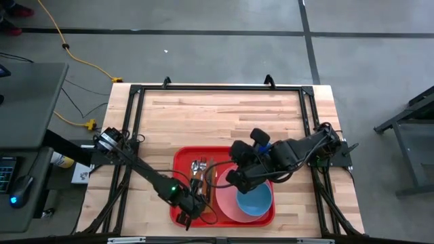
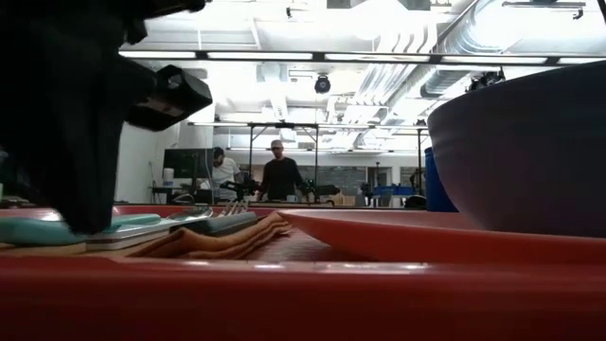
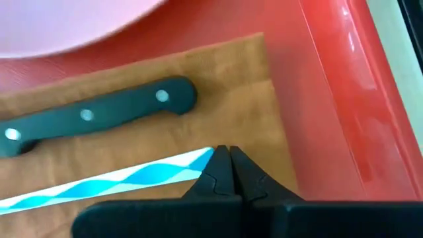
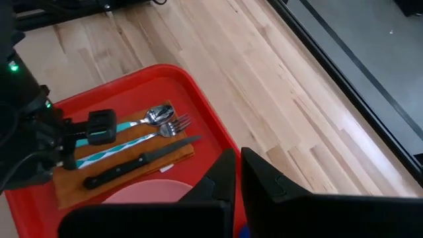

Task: Set up tray
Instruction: Adjust the orange napkin

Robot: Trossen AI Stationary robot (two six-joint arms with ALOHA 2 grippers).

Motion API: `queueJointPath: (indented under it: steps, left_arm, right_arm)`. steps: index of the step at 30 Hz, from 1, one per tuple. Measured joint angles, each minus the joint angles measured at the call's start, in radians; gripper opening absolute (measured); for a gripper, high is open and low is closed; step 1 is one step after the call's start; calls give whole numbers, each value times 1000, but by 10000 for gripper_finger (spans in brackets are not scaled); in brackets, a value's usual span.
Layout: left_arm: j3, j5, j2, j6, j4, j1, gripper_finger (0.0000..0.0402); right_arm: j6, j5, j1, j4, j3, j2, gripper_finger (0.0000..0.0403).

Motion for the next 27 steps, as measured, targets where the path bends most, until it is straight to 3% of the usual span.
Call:
queueJointPath:
  steps: [5,14,21,27]
  left_arm:
    - [91,-32,-2,66,-81,22,8]
    - [294,-214,-5,140,-492,94,8]
    - [289,-214,-14,107,-628,183,8]
    - [255,-116,-14,30,-634,266,8]
  right_arm:
    - [0,-2,12,0,0,0,0]
    - [1,13,51,0,0,-10,0]
    - [42,76,88,0,0,-51,0]
    - [56,112,115,0,0,-80,0]
